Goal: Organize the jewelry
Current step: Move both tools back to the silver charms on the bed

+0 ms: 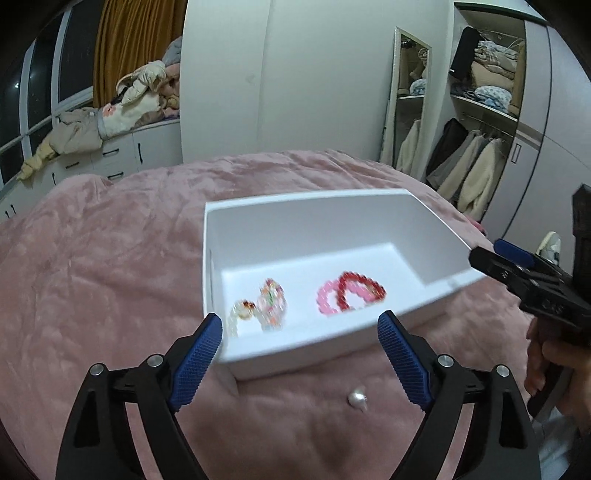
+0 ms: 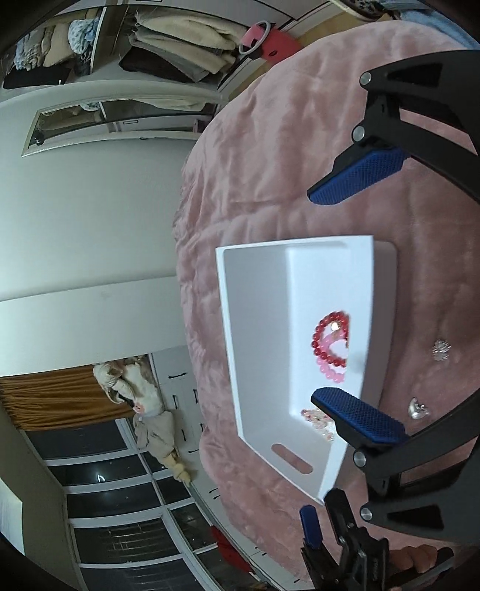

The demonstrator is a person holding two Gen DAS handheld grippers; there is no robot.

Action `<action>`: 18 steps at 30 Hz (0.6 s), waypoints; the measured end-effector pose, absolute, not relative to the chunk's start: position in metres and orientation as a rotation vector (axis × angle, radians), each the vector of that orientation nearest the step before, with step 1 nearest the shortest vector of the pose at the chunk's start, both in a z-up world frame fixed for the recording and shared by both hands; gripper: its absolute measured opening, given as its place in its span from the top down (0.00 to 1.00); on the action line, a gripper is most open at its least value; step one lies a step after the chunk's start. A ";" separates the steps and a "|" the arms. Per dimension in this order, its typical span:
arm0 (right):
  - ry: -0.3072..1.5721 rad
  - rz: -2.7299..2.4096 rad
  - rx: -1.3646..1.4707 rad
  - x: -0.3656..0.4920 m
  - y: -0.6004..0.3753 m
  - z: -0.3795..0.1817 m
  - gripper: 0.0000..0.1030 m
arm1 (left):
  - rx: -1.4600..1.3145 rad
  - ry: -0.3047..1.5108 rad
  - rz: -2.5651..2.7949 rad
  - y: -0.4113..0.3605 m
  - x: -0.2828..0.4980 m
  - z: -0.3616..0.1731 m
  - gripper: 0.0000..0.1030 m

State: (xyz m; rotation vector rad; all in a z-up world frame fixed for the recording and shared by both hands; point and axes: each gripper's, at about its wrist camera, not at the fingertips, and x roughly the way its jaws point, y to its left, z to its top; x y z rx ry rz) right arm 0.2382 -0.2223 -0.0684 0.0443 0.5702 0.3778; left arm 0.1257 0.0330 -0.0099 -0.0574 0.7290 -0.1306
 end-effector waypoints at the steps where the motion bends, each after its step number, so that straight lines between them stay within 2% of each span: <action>1: 0.576 0.380 0.045 0.237 -0.223 -0.069 0.05 | -0.058 0.731 -0.139 0.032 0.121 -0.012 0.14; 10: 0.608 0.463 0.022 0.213 -0.219 -0.069 0.07 | 0.000 0.816 -0.231 0.014 0.093 -0.054 0.15; 15: 0.718 0.548 -0.031 0.211 -0.208 -0.081 0.24 | -0.020 0.879 -0.306 0.001 0.091 -0.083 0.25; 18: 0.824 0.612 -0.071 0.215 -0.194 -0.097 0.37 | -0.044 0.892 -0.362 -0.006 0.094 -0.090 0.26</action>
